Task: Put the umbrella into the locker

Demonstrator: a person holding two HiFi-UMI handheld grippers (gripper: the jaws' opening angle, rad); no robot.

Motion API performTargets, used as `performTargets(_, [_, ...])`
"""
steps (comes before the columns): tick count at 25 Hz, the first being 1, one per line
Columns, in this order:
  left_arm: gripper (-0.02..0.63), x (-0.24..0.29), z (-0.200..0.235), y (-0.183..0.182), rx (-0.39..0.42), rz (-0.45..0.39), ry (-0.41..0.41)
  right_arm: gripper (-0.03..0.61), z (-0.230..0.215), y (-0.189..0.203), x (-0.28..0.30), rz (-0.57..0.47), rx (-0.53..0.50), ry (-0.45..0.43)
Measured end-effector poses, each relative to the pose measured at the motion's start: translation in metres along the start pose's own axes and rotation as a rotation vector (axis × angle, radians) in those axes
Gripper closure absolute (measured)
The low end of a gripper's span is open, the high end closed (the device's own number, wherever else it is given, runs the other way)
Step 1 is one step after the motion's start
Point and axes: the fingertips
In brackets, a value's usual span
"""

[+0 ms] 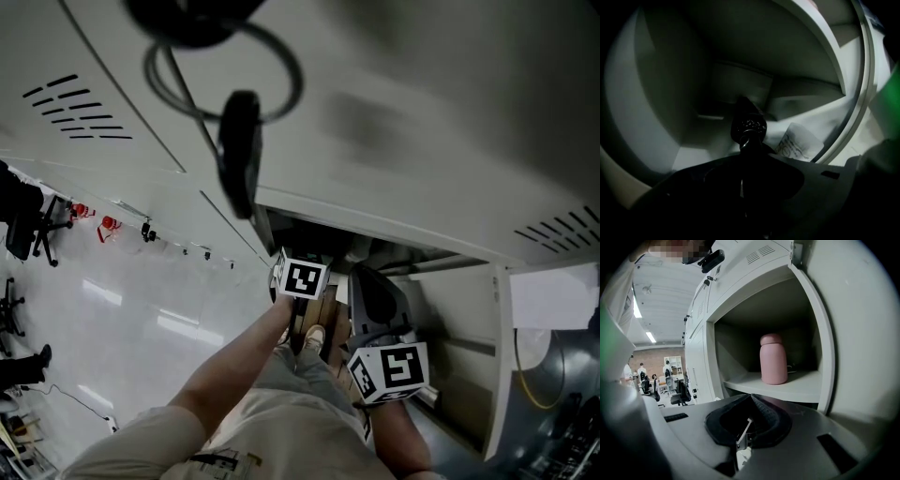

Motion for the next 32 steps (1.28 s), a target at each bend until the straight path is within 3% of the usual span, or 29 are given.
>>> performTargets(10, [0.495,0.008,0.005,0.004,0.063,0.036,-0.034,0.571,-0.002,0.009,-0.005,0.025,0.029,0.001])
performTargets(16, [0.472,0.006,0.001,0.003,0.078,0.055,-0.006,0.571,0.002,0.007,-0.005,0.018,0.092,-0.031])
performTargets(32, [0.468,-0.028,-0.001,-0.016,0.098,-0.044,-0.036,0.571,0.006,0.008,-0.011,0.024,0.091,-0.028])
Point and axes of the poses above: the fingertips, and each gripper's own axes: x forward along the fingers, z to its left, y out of its underside, and after that the axes turned 9 degrees about -z, right-handed
